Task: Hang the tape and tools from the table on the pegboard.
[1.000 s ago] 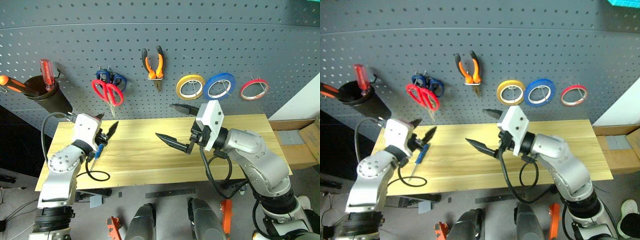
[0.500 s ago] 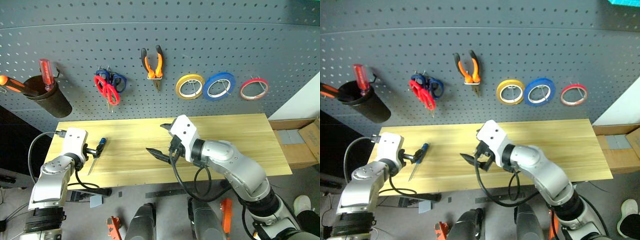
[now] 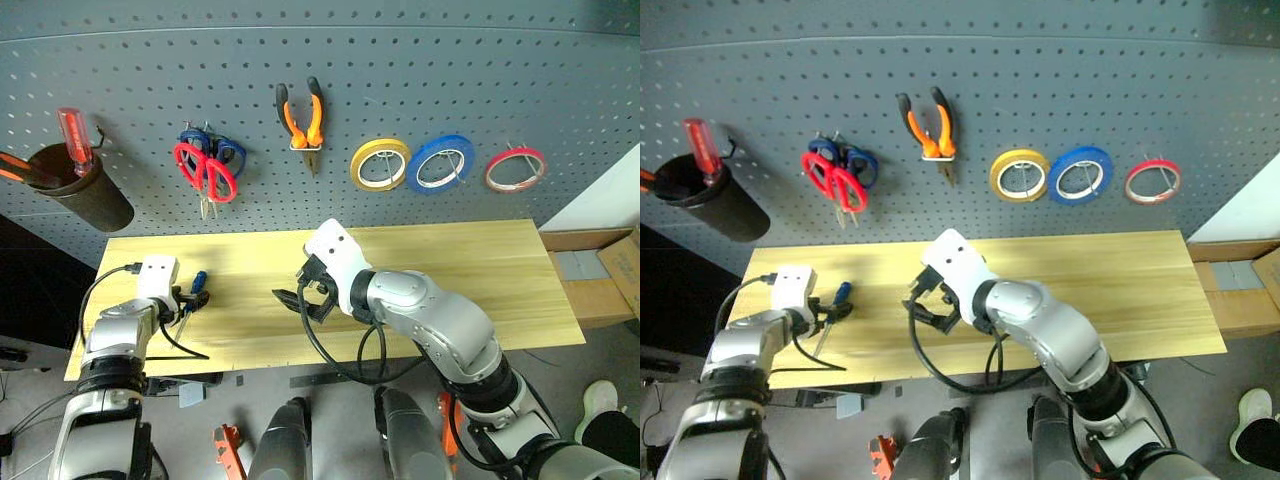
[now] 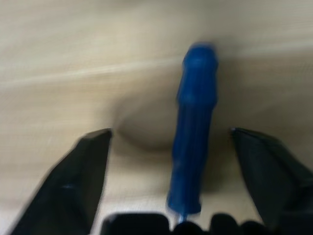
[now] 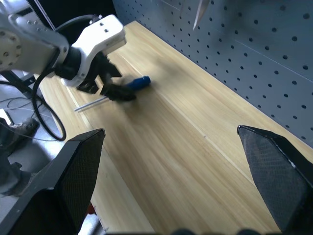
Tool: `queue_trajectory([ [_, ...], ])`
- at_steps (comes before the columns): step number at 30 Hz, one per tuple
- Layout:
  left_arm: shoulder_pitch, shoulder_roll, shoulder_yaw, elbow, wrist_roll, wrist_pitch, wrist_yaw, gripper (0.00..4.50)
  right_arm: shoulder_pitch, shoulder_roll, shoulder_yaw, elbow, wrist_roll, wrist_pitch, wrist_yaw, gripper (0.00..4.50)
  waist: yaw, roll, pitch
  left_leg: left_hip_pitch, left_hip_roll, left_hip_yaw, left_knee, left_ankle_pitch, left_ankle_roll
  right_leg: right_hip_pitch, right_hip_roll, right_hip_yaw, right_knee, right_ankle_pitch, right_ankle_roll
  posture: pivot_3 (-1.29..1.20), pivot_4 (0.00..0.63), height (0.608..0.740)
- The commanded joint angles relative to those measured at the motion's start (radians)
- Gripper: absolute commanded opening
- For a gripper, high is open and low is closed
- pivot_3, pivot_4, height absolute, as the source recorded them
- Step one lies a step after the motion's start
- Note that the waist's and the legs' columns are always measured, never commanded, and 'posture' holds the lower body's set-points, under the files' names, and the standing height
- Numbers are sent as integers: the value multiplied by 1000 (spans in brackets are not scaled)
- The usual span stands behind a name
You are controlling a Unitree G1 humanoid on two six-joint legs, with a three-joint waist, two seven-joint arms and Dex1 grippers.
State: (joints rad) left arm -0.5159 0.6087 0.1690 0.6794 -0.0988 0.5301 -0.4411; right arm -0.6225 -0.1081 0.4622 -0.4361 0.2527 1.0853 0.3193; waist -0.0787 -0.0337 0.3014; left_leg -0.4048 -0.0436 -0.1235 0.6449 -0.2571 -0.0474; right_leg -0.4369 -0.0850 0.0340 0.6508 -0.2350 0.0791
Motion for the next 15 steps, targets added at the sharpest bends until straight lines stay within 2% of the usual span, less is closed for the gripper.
queue_trajectory([
  [1, 0, 3, -24, 34, 18, -29, -21, 2478, -15, 6, 9, -46, -3, 10, -4, 4500, -5, 0, 0, 0, 0, 0, 0, 0, 0, -1, 0, 1, 1, 0, 0, -113, 359, 740],
  [6, 61, 11, 5, -86, -9, 11, -19, 662, -24, 10, -17, -65, 19, 26, 8, 4500, -15, 0, 0, 0, 1, 3, 0, 0, 0, -5, 0, 4, 6, 0, 0, -113, 341, 740],
  [11, 197, -9, 88, -322, -55, 70, 45, 636, -53, 10, -59, -71, 54, 24, 43, 4500, -24, -1, 0, 0, 2, 3, 0, 0, 0, -6, 0, 5, 7, 0, 0, -98, 315, 740],
  [15, 306, -80, 187, -576, -102, -7, 120, 636, -70, -49, -67, -91, 73, -71, 130, 4500, -13, -2, 0, 0, 1, 3, 1, 0, 0, -6, -2, 5, 7, 0, 0, -83, 292, 740],
])
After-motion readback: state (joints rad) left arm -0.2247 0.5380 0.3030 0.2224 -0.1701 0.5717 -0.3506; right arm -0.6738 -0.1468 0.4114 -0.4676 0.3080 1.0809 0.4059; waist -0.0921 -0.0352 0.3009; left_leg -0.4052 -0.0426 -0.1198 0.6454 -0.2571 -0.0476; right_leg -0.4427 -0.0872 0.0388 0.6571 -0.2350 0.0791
